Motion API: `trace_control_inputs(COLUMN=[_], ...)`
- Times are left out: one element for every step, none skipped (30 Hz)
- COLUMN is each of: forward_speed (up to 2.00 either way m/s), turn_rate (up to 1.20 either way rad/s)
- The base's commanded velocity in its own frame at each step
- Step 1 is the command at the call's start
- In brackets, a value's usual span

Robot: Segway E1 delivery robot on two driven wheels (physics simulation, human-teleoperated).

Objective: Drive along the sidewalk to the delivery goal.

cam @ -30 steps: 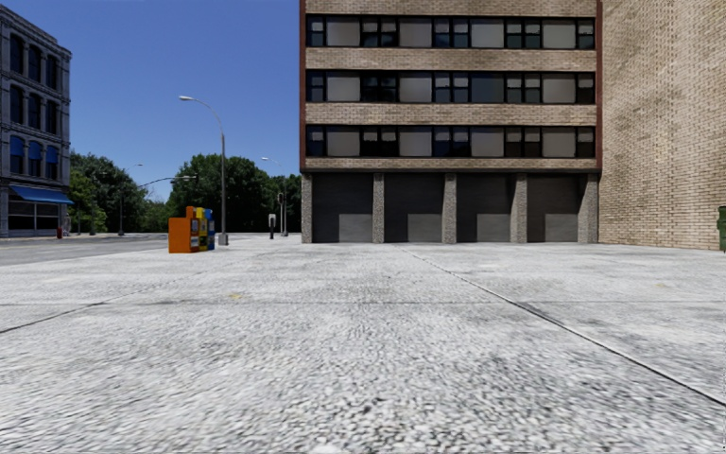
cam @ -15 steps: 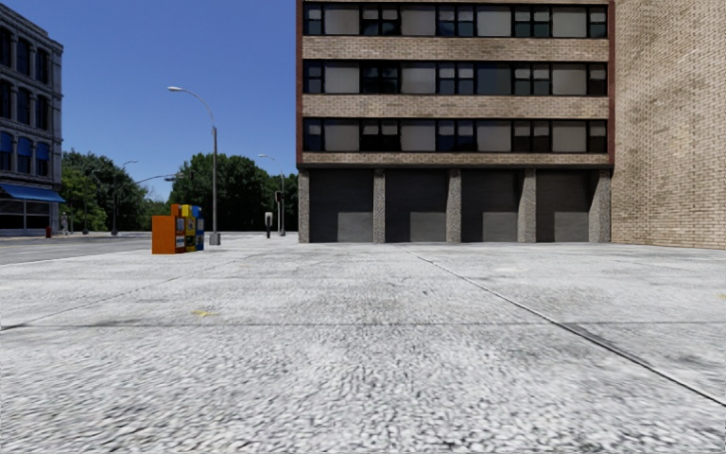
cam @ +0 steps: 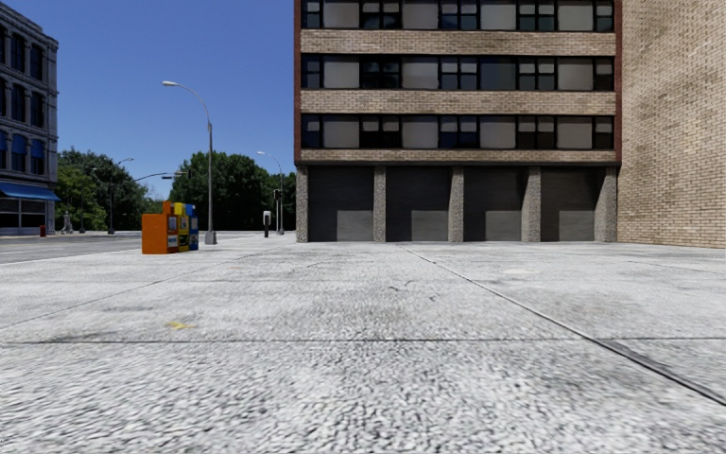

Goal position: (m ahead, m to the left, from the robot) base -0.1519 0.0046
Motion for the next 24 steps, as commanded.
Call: trace_control_inputs(forward_speed=[0.00,0.00,0.00,0.00,0.00,0.00,0.00,0.00,0.00,0.00,0.00,0.00,0.00,0.00,0.00,0.00,0.00,0.00,0.00,0.00,0.00,0.00,0.00,0.00], turn_rate=[0.00,0.00,0.00,0.00,0.00,0.00,0.00,0.00,0.00,0.00,0.00,0.00,0.00,0.00,0.00,0.00,0.00,0.00,0.00,0.00,0.00,0.00,0.00,0.00])
